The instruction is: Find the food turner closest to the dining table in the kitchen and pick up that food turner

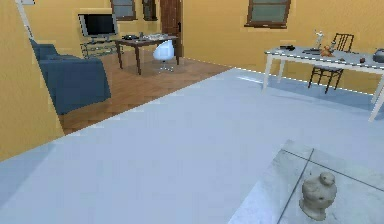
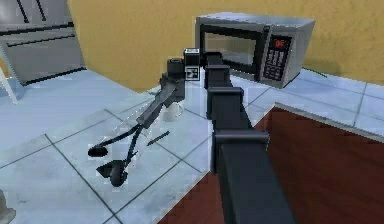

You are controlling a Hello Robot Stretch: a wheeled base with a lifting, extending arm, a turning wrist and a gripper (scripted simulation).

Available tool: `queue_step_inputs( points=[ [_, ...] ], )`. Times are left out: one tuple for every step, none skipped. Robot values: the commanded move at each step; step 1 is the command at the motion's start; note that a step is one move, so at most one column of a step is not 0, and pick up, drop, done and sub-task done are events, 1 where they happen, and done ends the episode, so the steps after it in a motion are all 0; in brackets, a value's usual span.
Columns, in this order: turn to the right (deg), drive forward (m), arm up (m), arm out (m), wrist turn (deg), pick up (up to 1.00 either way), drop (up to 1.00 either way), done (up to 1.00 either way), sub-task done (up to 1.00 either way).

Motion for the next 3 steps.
queue_step_inputs(
  points=[
    [0.0,0.00,0.00,0.00,45.0,0.00,0.00,0.00,0.00],
    [0.0,0.00,0.00,0.00,12.0,0.00,0.00,0.00,0.00],
    [0.0,0.00,-0.16,0.00,0.0,0.00,0.00,0.00,0.00]
  ],
)
